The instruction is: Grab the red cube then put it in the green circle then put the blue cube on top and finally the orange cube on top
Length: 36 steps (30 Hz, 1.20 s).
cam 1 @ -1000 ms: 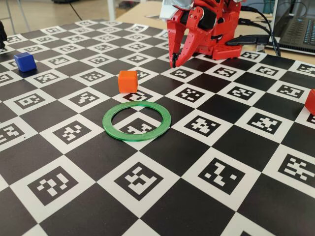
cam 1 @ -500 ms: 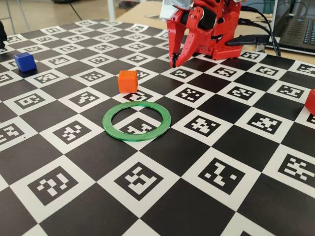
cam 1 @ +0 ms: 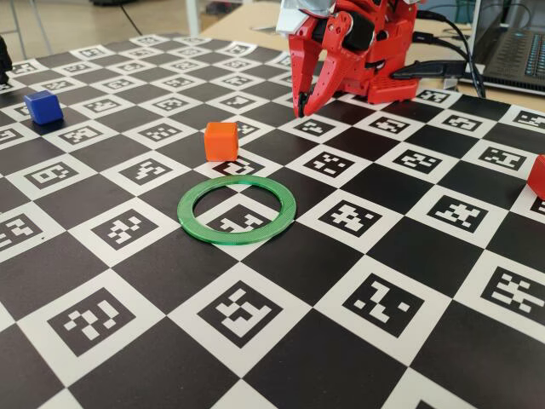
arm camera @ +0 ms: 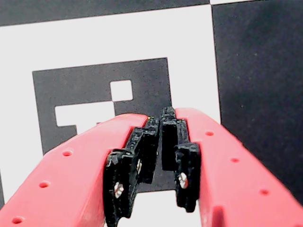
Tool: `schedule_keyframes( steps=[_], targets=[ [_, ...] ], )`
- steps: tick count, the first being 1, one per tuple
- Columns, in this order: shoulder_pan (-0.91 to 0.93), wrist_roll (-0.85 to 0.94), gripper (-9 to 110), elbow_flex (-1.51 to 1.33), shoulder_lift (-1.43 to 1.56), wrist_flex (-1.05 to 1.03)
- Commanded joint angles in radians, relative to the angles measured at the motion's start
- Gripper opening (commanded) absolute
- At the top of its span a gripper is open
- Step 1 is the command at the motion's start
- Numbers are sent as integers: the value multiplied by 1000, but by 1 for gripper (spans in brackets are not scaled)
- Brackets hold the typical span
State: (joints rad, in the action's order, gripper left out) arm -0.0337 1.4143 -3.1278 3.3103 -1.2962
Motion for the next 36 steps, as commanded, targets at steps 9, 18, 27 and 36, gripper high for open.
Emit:
schedule_keyframes(
  steps=[9,18,27,36],
  targets=[
    [-8,2,-4,-41,51,-60],
    [-8,2,-4,-41,51,-60],
    [-8,-2,-4,-41,51,-61],
    [0,-118,-4,66,-35,6]
  ],
)
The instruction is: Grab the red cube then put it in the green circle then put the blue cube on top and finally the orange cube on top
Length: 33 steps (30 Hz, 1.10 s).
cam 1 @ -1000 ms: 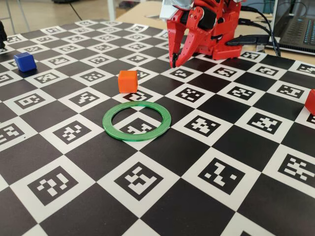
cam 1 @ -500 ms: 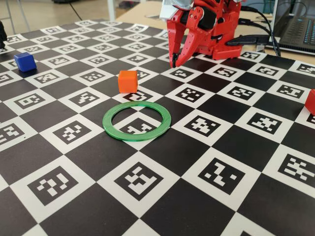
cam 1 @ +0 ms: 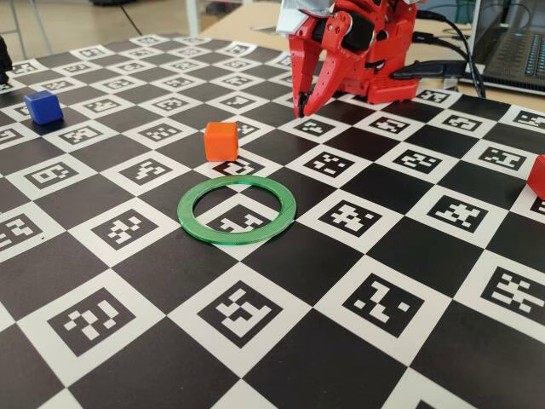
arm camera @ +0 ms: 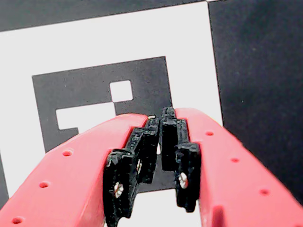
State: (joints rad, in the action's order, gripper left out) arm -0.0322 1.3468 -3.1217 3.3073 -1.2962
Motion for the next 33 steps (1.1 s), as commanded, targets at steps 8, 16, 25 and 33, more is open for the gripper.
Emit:
schedule_keyframes(
  steps=[8,16,25,33],
  targets=[
    [-43,-655,-3,716,-445,-64],
    [-146,-1060,-1,1259,-730,-245],
    [-334,-1301,1,1585,-1002,-439],
    [-517,-1534,11,1704,-1173,-511]
  ],
)
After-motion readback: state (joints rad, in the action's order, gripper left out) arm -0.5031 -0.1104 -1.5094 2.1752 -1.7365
